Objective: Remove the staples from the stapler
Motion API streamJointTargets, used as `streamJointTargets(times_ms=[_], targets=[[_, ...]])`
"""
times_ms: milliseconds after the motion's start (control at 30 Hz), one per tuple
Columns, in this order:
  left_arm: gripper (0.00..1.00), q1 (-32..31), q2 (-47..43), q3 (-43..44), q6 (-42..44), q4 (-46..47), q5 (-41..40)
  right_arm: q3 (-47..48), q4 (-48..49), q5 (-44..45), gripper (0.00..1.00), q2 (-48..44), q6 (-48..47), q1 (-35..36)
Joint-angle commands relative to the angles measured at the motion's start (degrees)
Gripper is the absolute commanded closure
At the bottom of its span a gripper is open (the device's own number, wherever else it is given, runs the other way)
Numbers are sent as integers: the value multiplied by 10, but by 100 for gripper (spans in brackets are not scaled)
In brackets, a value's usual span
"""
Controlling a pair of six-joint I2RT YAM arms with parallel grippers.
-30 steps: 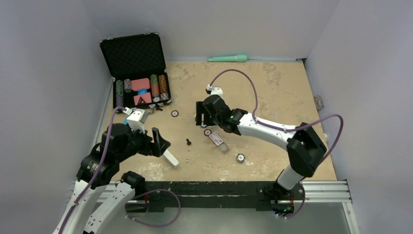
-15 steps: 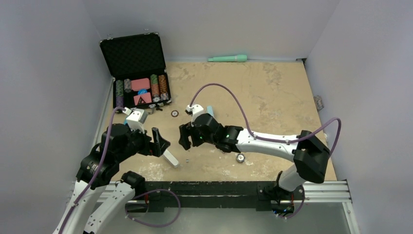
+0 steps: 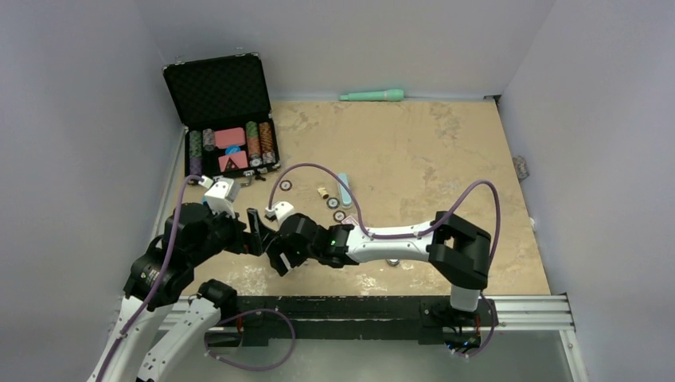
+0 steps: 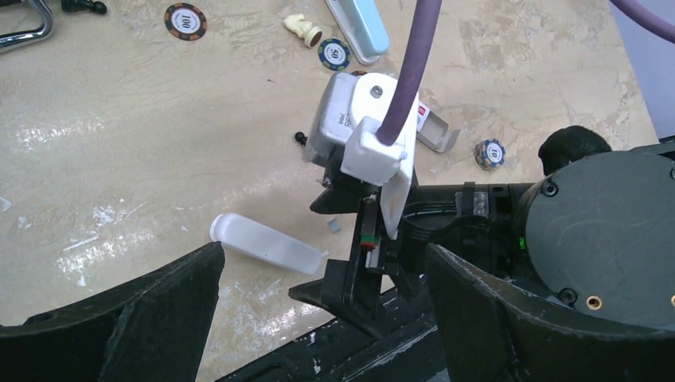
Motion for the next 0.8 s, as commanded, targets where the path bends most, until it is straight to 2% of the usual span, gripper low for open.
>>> streamJointTargets(times_ms=[0,433,767], targets=[[0,5,-5,2,5,18,-5,44,-4,21,19,12,-12,9],[0,6,-7,2,4,16,-6,54,-9,29,23,51,-1,15],[0,6,-8,2,4,16,-7,68,-12,23,39,81,10,21]])
